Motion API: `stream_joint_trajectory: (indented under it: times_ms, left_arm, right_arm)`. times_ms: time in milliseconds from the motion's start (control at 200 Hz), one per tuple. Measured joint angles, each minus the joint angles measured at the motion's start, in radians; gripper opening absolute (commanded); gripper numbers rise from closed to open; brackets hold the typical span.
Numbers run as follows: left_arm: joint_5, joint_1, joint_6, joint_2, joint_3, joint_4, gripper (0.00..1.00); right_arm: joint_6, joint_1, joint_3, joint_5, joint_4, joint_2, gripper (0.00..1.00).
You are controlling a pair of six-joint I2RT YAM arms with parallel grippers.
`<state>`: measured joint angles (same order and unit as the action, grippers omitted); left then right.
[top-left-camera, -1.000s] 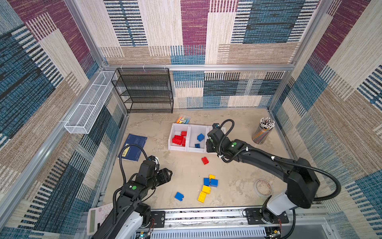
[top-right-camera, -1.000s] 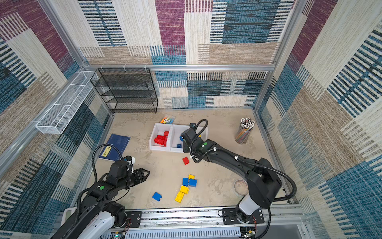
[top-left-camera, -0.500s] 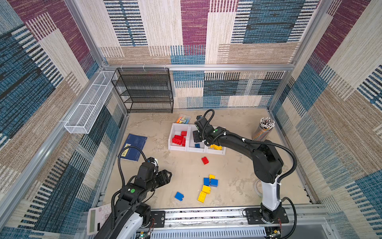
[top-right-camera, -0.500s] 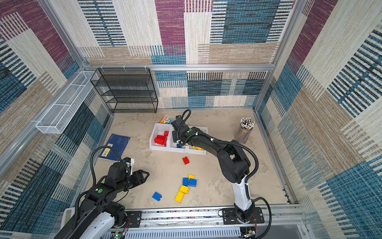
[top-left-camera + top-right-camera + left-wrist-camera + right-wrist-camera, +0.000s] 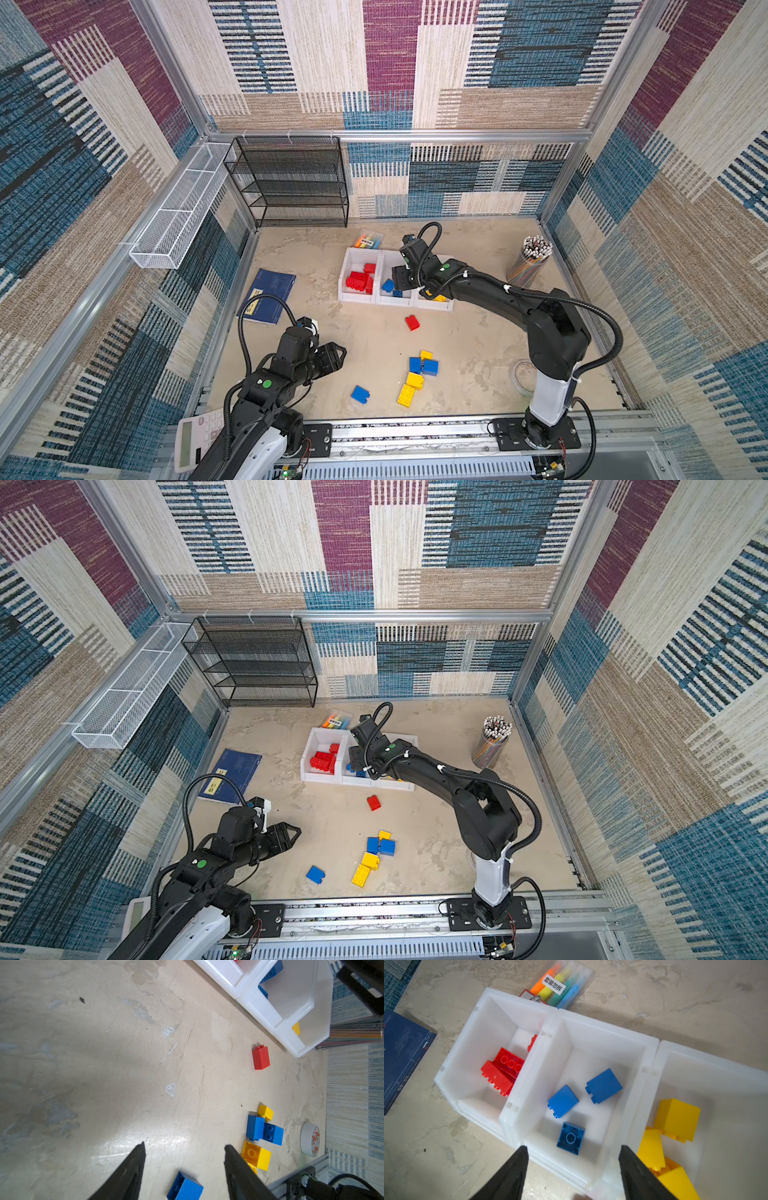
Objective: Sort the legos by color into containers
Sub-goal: 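Withdraw the right gripper while the left gripper moves over a blue brick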
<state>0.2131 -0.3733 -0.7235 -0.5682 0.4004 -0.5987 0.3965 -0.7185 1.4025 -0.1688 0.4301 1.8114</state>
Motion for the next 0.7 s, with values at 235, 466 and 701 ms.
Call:
stream_joint_trajectory:
  times_ms: [235,466,701]
  left_arm:
    - [-0.010,-0.191,-0.038,-0.010,0.000,-0.004,0.63]
    - [-0.093,-0.416,-0.123,-0.096,0.003,-0.045,0.66]
    - [-0.159,-0.556,-0.145,-0.193,0.012,-0.070,0.66]
  right_arm:
    - [0.061,0.000,-0.246,-0.014,-0.020,-0.241,0.74]
    - [0.116,0.000,-0.405,-0.037,0.000,-0.412,0.75]
    - [0.180,0.000,-0.507,-0.055,0.020,-0.516,0.76]
